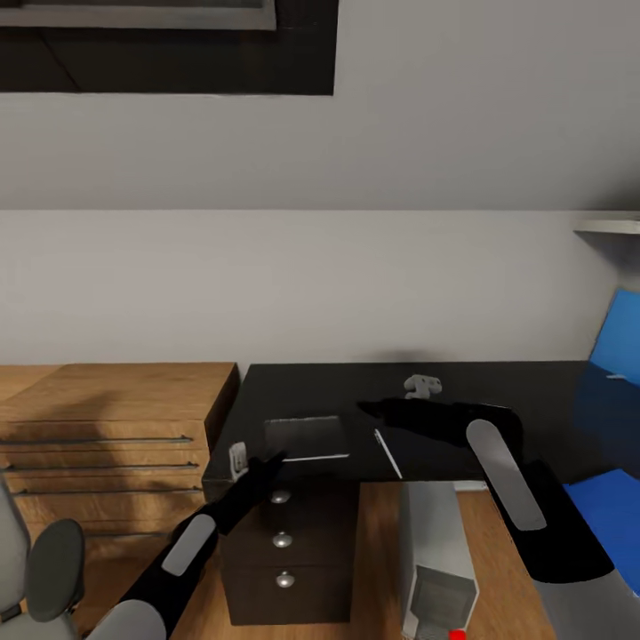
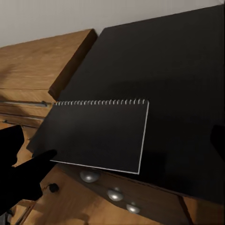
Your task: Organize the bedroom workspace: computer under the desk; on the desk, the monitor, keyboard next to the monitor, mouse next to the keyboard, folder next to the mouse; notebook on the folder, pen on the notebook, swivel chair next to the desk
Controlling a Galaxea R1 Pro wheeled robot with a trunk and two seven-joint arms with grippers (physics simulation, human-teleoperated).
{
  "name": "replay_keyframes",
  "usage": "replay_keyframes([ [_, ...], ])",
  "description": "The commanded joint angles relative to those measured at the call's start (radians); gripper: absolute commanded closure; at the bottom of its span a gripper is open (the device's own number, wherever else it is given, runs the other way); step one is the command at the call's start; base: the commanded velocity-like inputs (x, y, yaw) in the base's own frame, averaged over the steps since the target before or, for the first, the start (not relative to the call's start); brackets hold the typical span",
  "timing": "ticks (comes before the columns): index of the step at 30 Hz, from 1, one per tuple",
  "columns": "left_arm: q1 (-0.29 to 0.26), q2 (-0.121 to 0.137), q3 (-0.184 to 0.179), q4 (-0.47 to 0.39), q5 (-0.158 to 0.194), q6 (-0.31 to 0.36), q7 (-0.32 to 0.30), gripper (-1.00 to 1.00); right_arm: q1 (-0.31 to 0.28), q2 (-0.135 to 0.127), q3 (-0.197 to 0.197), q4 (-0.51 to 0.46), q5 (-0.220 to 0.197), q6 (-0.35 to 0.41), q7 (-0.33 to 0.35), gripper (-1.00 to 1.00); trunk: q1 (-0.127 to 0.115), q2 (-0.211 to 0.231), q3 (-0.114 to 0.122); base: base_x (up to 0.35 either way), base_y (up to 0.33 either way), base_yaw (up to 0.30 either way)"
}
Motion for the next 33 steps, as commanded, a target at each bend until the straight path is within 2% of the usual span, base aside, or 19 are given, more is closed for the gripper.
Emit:
replay_keyframes([
  [1,-0.001,-0.003,-0.003,0.000,0.007,0.002,0.012,1.00,-0.001,-0.002,-0.002,-0.001,-0.010,0.002,-0.010,-1.00,-0.004,0.007,0.002,0.000,0.000,-0.268],
  [4,-0.004,-0.012,-0.009,0.000,0.002,-0.015,0.038,1.00,-0.001,-0.010,-0.016,-0.001,-0.010,0.004,0.024,-1.00,-0.016,0.028,0.012,0.000,0.000,-0.284],
  [5,-0.004,-0.013,-0.010,0.000,0.001,-0.018,0.043,1.00,0.000,-0.018,-0.019,-0.002,-0.010,0.003,0.076,-1.00,-0.019,0.035,0.015,0.000,0.000,-0.292],
  [6,-0.007,-0.016,-0.011,0.000,0.000,-0.022,0.048,1.00,0.002,-0.071,-0.023,-0.002,-0.010,-0.004,0.258,-1.00,-0.023,0.042,0.018,0.000,0.000,-0.296],
  [7,-0.008,-0.017,-0.011,0.000,-0.001,-0.023,0.049,1.00,0.002,-0.090,-0.024,-0.002,-0.010,-0.006,0.304,-1.00,-0.027,0.049,0.021,0.000,0.000,-0.297],
  [9,-0.008,-0.018,-0.012,-0.002,-0.001,-0.025,0.047,1.00,0.005,-0.110,-0.020,-0.001,-0.010,-0.008,0.359,-1.00,-0.035,0.063,0.028,0.000,0.000,-0.287],
  [15,-0.011,-0.019,-0.012,-0.002,-0.002,-0.026,0.048,1.00,0.009,-0.117,-0.005,-0.001,-0.010,-0.022,0.443,-1.00,-0.058,0.105,0.046,0.000,0.000,-0.071],
  [19,-0.013,-0.018,-0.011,-0.002,-0.003,-0.026,0.048,1.00,0.010,-0.117,-0.004,-0.001,-0.010,-0.025,0.474,-1.00,-0.058,0.105,0.047,0.000,0.000,-0.097],
  [25,-0.014,-0.019,-0.011,-0.002,-0.003,-0.028,0.042,1.00,0.010,-0.115,-0.003,-0.001,-0.010,-0.026,0.484,-1.00,-0.058,0.105,0.050,0.000,0.027,-0.249],
  [33,-0.015,-0.018,-0.012,-0.004,-0.003,-0.029,0.036,1.00,0.010,-0.114,-0.004,-0.001,-0.010,-0.027,0.483,-1.00,-0.058,0.105,0.052,0.000,0.257,-0.231],
])
